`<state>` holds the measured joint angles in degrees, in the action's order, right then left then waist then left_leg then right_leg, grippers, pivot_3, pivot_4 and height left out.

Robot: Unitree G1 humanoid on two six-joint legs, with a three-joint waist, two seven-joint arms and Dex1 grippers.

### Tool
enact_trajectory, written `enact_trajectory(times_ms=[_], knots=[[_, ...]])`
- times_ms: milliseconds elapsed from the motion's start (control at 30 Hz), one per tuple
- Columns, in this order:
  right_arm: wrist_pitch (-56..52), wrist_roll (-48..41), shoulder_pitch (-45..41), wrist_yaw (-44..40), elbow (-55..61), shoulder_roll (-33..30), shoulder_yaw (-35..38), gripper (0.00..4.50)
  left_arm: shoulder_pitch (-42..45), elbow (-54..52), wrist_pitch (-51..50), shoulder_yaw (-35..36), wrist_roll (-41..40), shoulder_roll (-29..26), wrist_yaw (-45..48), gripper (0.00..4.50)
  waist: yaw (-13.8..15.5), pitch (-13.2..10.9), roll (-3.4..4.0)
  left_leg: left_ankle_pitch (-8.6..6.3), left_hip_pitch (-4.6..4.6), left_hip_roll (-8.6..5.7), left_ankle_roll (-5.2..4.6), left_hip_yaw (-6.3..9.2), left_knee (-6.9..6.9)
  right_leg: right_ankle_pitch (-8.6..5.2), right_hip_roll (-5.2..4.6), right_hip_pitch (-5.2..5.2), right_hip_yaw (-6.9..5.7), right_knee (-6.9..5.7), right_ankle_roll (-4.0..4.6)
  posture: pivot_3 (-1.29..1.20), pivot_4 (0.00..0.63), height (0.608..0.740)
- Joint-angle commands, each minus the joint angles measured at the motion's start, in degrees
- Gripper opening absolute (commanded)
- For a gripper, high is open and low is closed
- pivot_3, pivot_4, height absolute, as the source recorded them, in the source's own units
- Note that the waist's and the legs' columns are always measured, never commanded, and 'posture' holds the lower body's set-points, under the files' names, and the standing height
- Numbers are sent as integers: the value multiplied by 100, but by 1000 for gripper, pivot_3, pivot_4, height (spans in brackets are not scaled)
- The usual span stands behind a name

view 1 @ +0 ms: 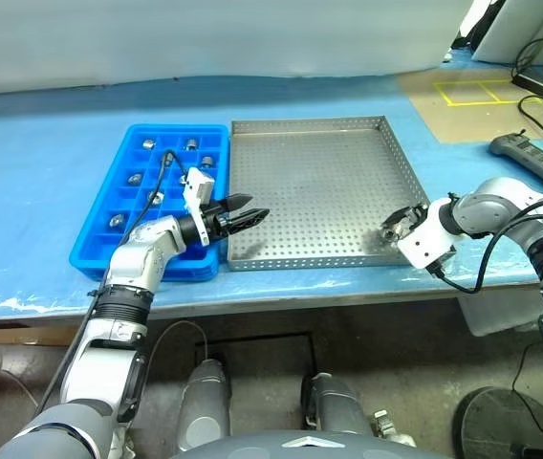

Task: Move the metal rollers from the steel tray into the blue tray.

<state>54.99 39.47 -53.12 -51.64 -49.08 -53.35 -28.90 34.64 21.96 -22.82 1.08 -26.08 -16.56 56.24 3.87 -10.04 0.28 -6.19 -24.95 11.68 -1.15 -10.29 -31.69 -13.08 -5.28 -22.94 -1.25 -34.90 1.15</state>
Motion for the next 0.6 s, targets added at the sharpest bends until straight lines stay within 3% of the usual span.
enact_trajectory(times_ms=[33,133,333,600], knots=[[29,-7,-35,154,-133,206,-83,3286,-83,-19,-54,-92,83,83,-66,3749,-9,3,-9,0,4,0,0,0,0,0,0,2,0,0,0,-38,150,740],[50,8,-31,98,-163,216,-120,3286,-96,-38,-70,-80,95,102,-90,3749,-13,4,-13,0,11,1,1,0,0,0,0,4,3,0,0,-36,150,740],[93,395,-48,706,-126,248,-180,1602,-174,-231,-201,-97,79,110,-123,3749,-62,8,-30,-1,29,1,3,-3,6,0,0,15,7,2,0,-40,150,740],[16,559,-160,886,-244,272,-211,1604,-109,-250,-274,-61,90,51,-126,3749,-173,3,-41,3,36,7,10,-4,23,-11,4,-5,8,4,-21,-45,150,740]])
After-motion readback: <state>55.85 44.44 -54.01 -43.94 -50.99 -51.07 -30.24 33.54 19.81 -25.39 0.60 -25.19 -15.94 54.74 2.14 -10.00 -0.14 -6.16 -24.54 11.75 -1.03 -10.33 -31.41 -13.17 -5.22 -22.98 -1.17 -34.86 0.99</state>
